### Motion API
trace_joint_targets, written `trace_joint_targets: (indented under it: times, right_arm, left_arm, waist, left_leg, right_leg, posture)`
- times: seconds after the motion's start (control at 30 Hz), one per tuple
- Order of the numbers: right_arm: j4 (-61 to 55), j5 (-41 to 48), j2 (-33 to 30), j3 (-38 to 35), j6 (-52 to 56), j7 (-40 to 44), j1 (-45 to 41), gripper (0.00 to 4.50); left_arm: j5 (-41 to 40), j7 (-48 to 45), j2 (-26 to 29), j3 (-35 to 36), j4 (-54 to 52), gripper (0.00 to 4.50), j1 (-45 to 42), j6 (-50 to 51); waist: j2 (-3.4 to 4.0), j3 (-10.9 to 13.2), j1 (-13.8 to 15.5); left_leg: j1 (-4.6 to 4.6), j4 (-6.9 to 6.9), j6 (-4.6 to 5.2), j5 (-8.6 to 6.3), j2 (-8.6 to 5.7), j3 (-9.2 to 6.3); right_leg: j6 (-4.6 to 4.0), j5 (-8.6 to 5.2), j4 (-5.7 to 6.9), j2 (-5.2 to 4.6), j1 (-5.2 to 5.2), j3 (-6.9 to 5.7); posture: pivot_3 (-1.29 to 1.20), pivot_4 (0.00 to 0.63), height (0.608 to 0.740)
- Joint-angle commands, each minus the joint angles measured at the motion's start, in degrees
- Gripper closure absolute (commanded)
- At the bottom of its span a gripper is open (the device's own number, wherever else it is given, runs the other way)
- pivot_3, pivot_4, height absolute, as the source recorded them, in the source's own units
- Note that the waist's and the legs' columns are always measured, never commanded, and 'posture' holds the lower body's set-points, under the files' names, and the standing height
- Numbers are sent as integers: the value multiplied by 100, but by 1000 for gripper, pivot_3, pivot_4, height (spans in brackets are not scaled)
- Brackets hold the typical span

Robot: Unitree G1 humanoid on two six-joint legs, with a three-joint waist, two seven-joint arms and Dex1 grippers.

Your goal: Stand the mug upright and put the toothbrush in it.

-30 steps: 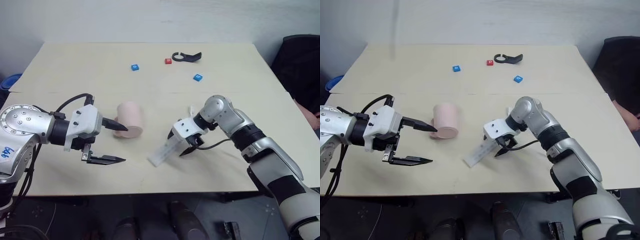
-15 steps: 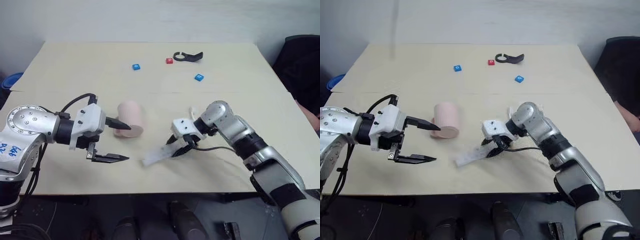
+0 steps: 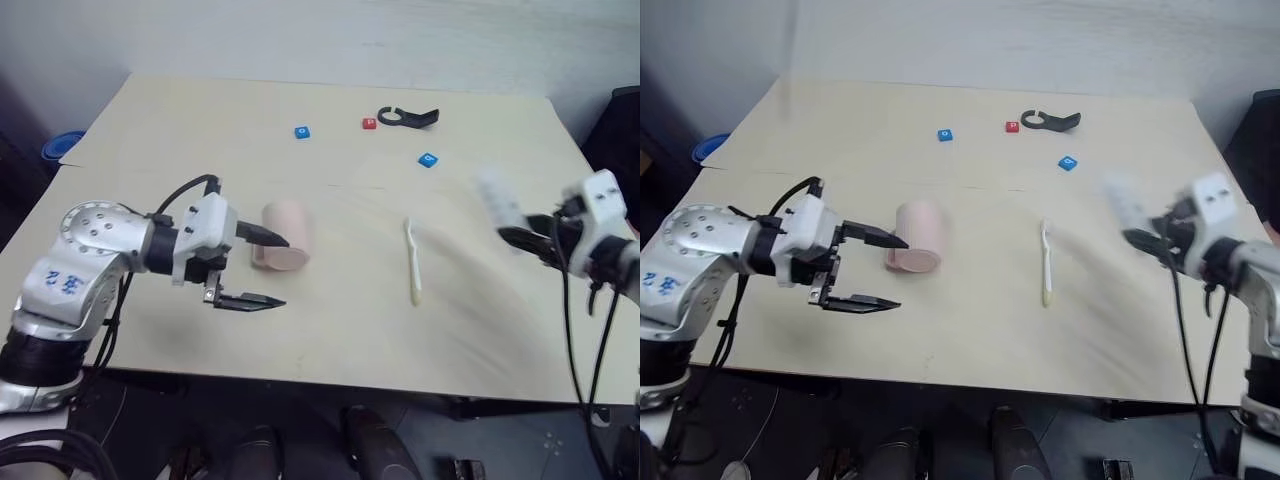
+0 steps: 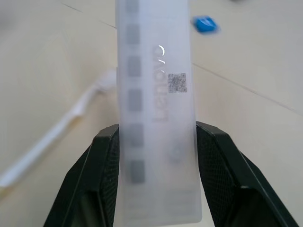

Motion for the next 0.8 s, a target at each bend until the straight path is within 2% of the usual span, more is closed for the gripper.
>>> trace_joint_targets:
  times: [0.03,0.1,0.3,0.37,0.5,0.6,0.7,0.8]
  right_arm:
    - [145,-492,-97,-113,-704,-599,453,2571]
    - [251,-434,48,-169,-742,-764,589,2571]
    - [64,-29,134,-435,-471,-841,758,540]
    - [-149,151,14,-483,-312,-694,781,29]
    - [-1081,826,-417,-602,44,4,776,29]
    - [-2043,1942,-602,-654,459,702,621,29]
    - [-2900,2943,-746,-588,693,1197,524,29]
    - [-3300,3239,-815,-265,580,1264,342,29]
  left_arm:
    - [108,-108,-123,-90,178,0,-268,-190]
    - [156,-139,-188,-127,272,0,-344,-232]
    - [35,59,-272,80,414,0,-358,9]
    - [-101,302,-299,297,408,0,-283,261]
    - [-407,1401,-400,1084,305,0,20,1266]
    - [-254,2655,-410,1608,318,0,154,2454]
    - [126,3545,-217,1424,27,0,325,3728]
    - [75,4457,-915,1976,-98,0,39,5315]
  waist:
    - [0,0,-6]
    - [2,1,-49]
    - [2,1,-106]
    - [2,1,-105]
    - [4,1,-111]
    - [3,2,-115]
    - [-9,5,-90]
    - [-17,10,-13]
  left_leg:
    - [0,-3,0,0,-1,4]
    - [4,-6,0,0,1,22]
    - [17,-5,1,1,5,39]
    - [16,-6,2,1,9,38]
    - [15,-8,6,-2,21,37]
    - [15,-8,7,-2,31,32]
    - [15,-7,7,-3,31,12]
    - [10,-8,6,-3,22,6]
  right_leg:
    - [1,0,0,1,-1,8]
    - [6,3,2,8,-7,28]
    - [18,10,6,14,-4,49]
    - [18,10,6,13,-4,50]
    - [19,10,5,11,-5,49]
    - [20,11,6,11,-4,45]
    - [21,11,5,12,3,30]
    - [23,10,-3,3,6,24]
  posture:
    - [0,150,740]
    - [0,150,740]
    - [0,150,740]
    - [0,150,740]
    - [0,150,740]
    - [0,150,740]
    - [0,150,740]
    - [0,150,740]
